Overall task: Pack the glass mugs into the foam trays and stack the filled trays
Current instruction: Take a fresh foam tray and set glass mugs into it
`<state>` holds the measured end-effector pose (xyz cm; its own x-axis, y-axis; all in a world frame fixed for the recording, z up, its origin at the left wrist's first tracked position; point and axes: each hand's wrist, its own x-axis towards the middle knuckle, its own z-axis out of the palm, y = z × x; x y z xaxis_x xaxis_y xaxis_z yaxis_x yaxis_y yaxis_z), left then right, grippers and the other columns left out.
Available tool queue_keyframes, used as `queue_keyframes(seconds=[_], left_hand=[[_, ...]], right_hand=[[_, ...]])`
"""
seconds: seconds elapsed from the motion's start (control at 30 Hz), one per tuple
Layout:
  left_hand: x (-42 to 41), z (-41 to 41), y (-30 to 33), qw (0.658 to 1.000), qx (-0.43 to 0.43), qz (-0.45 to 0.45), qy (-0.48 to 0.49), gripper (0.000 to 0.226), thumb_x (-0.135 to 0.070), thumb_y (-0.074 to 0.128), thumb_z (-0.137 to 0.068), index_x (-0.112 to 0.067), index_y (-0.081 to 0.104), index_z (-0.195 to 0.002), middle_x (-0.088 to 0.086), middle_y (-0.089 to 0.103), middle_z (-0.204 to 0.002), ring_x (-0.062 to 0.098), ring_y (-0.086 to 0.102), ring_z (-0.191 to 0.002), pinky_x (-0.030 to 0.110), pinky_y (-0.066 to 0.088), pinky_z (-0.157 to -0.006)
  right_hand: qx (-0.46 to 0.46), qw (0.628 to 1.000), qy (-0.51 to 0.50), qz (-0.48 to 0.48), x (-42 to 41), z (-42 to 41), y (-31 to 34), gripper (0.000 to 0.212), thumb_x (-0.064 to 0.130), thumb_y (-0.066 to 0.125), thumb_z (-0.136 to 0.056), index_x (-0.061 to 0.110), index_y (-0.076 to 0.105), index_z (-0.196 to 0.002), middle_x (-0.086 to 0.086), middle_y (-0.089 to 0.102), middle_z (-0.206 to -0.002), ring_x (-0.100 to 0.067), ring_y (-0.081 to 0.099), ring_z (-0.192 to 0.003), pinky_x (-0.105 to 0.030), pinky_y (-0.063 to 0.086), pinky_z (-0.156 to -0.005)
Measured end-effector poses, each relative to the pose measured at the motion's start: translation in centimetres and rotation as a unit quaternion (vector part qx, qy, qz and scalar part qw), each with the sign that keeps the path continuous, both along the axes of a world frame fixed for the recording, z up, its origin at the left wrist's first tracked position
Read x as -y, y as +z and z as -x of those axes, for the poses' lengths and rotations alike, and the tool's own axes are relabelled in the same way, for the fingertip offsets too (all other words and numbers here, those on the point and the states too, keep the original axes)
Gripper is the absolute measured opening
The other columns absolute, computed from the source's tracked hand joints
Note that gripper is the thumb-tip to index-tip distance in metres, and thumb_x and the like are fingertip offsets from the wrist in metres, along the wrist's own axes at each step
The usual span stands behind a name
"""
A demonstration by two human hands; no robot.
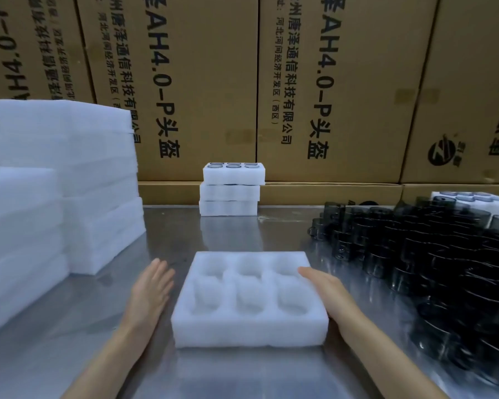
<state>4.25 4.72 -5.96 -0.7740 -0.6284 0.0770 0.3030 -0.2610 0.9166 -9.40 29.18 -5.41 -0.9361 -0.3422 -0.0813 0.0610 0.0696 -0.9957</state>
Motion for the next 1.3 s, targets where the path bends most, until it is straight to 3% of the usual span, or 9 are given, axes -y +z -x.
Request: queue_keyframes(seconds=[0.1,0.17,0.27,0.43,0.53,0.67,1.0,1.2,1.3], left_hand=[[-0.9,0.6,-0.3,0.993,0.042,-0.024,-0.106,0.044,-0.037,0.037,-0.096,-0.017,0.046,-0.134,0.008,0.038,-0.148,0.02,0.034,-0.138,0.019,0.038,-0.101],[-1.7,0.9,-0.6,0.986,0.037,-0.026,-0.161,0.058,-0.041,0.042,-0.086,-0.005,0.052,-0.13,0.012,0.052,-0.137,0.022,0.049,-0.126,0.031,0.048,-0.095],[-1.3,0.7,-0.9,0.993,0.056,0.036,-0.099,0.059,-0.051,0.039,-0.086,-0.007,0.06,-0.12,0.013,0.062,-0.124,0.03,0.057,-0.115,0.048,0.036,-0.107],[-0.6,0.8,-1.6,0.994,0.077,0.05,-0.053,0.048,-0.051,0.037,-0.093,-0.019,0.057,-0.122,0.003,0.059,-0.129,0.021,0.054,-0.119,0.045,0.029,-0.113],[-0.9,0.9,-1.8,0.994,0.067,0.069,-0.051,0.036,-0.049,0.038,-0.093,-0.027,0.06,-0.113,-0.002,0.06,-0.127,0.017,0.055,-0.118,0.043,0.03,-0.113],[-1.3,0.8,-2.0,0.991,0.058,0.102,-0.058,0.034,-0.047,0.047,-0.086,-0.031,0.062,-0.112,-0.011,0.067,-0.116,0.01,0.06,-0.111,0.036,0.038,-0.104],[-1.7,1.1,-1.3,0.994,0.04,0.086,-0.058,0.03,-0.036,0.044,-0.092,-0.025,0.063,-0.111,-0.008,0.071,-0.106,0.008,0.064,-0.101,0.03,0.044,-0.088],[-2.1,0.8,-1.2,0.992,0.015,0.097,-0.078,0.038,-0.044,0.061,-0.069,-0.027,0.066,-0.103,-0.012,0.073,-0.098,0.001,0.068,-0.091,0.028,0.043,-0.082],[-1.9,1.0,-1.3,0.992,0.011,0.099,-0.082,0.033,-0.046,0.063,-0.069,-0.029,0.071,-0.096,-0.01,0.073,-0.101,0.004,0.067,-0.095,0.031,0.044,-0.084]], right_hand=[[-0.023,1.0,0.01,-0.006,0.1,-0.3,-0.1,0.02,0.019,0.062,-0.09,0.001,0.071,-0.091,-0.015,0.071,-0.097,-0.02,0.064,-0.077,-0.024,0.048,-0.063],[-0.027,1.0,0.007,-0.01,-0.5,-0.2,-0.1,0.021,0.019,0.061,-0.09,0.002,0.072,-0.093,-0.016,0.072,-0.094,-0.023,0.067,-0.078,-0.028,0.049,-0.067],[-0.027,0.998,0.016,-0.06,-1.7,0.4,-0.2,0.023,0.028,0.063,-0.087,0.008,0.073,-0.092,-0.009,0.074,-0.089,-0.024,0.071,-0.084,-0.036,0.053,-0.078],[-0.137,0.982,-0.065,-0.11,-2.2,1.9,-1.0,0.025,0.035,0.057,-0.09,0.014,0.068,-0.097,0.001,0.069,-0.101,-0.018,0.063,-0.092,-0.036,0.048,-0.086],[-0.244,0.951,-0.141,-0.129,-2.1,3.1,-0.1,0.028,0.027,0.053,-0.093,0.021,0.058,-0.12,0.005,0.058,-0.123,-0.008,0.051,-0.103,-0.029,0.041,-0.085],[-0.314,0.898,-0.191,-0.243,-1.9,6.1,1.7,0.039,0.029,0.05,-0.094,0.019,0.046,-0.132,-0.002,0.04,-0.141,-0.015,0.056,-0.085,-0.03,0.039,-0.073],[-0.263,0.755,-0.188,-0.571,-2.5,11.9,4.7,0.048,0.029,0.055,-0.094,0.005,0.037,-0.131,-0.016,0.039,-0.135,-0.036,0.048,-0.115,-0.037,0.038,-0.07],[-0.307,0.733,-0.194,-0.574,-3.1,12.4,4.7,0.023,0.017,0.052,-0.095,0.008,0.056,-0.116,-0.014,0.056,-0.117,-0.034,0.052,-0.107,-0.035,0.041,-0.066],[-0.365,0.76,-0.233,-0.484,-2.8,11.4,5.4,0.021,0.024,0.051,-0.096,0.013,0.066,-0.108,-0.01,0.066,-0.102,-0.03,0.051,-0.109,-0.034,0.043,-0.066]])
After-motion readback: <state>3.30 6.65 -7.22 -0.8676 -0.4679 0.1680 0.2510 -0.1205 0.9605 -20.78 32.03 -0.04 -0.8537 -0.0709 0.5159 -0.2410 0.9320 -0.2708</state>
